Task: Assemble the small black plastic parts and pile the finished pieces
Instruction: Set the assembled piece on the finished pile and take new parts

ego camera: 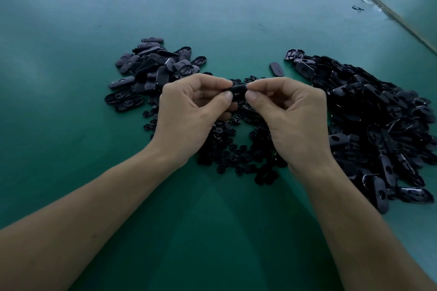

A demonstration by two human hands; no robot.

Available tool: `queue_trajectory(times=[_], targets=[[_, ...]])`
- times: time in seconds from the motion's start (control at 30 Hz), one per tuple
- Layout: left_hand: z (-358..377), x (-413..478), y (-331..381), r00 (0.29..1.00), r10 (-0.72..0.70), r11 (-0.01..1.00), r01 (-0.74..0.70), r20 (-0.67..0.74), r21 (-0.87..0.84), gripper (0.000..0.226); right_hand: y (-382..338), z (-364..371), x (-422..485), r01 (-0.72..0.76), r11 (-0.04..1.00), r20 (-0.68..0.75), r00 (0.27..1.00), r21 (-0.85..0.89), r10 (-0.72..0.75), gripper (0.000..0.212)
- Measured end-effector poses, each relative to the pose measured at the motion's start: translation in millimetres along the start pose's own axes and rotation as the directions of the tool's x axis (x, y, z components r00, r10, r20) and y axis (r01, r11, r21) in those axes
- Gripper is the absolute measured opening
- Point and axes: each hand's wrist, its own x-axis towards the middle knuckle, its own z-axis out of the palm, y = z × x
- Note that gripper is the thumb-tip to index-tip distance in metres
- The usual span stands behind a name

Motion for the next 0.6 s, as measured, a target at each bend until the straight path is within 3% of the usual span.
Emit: queue_trajectory(times=[0.6], targets=[[-0.3, 1.7, 0.8, 0.995, 0.058, 0.997, -0.062, 0.078, 0.046, 0.016, 2.9, 5.0, -0.4, 0.036, 0.996, 0.043, 0.999, -0.081, -0.032, 0.019]])
